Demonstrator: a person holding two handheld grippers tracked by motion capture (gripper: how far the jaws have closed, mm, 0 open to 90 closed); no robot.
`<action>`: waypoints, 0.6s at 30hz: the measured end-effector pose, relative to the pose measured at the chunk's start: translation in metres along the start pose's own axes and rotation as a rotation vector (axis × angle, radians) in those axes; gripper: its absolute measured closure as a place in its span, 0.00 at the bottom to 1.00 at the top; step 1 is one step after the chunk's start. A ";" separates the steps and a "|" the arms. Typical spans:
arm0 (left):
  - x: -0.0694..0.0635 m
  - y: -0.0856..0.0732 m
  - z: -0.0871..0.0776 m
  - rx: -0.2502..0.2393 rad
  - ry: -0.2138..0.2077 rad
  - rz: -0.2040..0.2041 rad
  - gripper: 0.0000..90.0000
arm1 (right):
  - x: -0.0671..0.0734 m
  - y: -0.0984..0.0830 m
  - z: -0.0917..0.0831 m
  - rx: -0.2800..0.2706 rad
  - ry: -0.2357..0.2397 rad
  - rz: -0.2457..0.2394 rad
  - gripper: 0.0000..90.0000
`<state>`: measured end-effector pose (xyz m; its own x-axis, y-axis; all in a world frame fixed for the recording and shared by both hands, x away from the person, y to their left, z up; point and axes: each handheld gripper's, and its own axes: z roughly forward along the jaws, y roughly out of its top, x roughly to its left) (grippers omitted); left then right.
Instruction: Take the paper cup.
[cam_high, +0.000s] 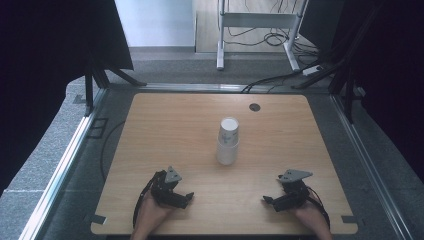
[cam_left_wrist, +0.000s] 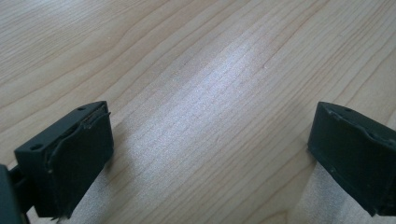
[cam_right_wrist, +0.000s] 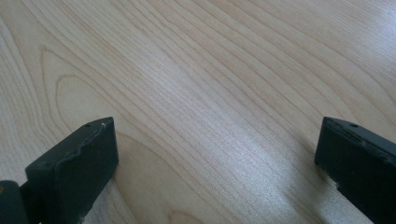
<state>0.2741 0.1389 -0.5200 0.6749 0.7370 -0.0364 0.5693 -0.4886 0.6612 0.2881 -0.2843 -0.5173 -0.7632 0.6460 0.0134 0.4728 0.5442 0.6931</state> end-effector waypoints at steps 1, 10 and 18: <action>0.000 0.000 0.000 0.002 0.000 0.000 0.00 | 0.000 0.000 0.000 0.001 -0.001 0.000 0.00; 0.000 0.006 -0.006 -0.020 0.003 -0.002 0.01 | -0.001 0.005 -0.006 -0.003 0.016 -0.004 0.01; 0.000 0.009 -0.008 -0.022 0.009 0.013 0.01 | -0.003 0.012 -0.009 0.019 0.024 -0.001 0.01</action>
<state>0.2756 0.1383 -0.5074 0.6780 0.7348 -0.0207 0.5495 -0.4879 0.6783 0.2917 -0.2844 -0.5027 -0.7741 0.6324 0.0297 0.4796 0.5551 0.6796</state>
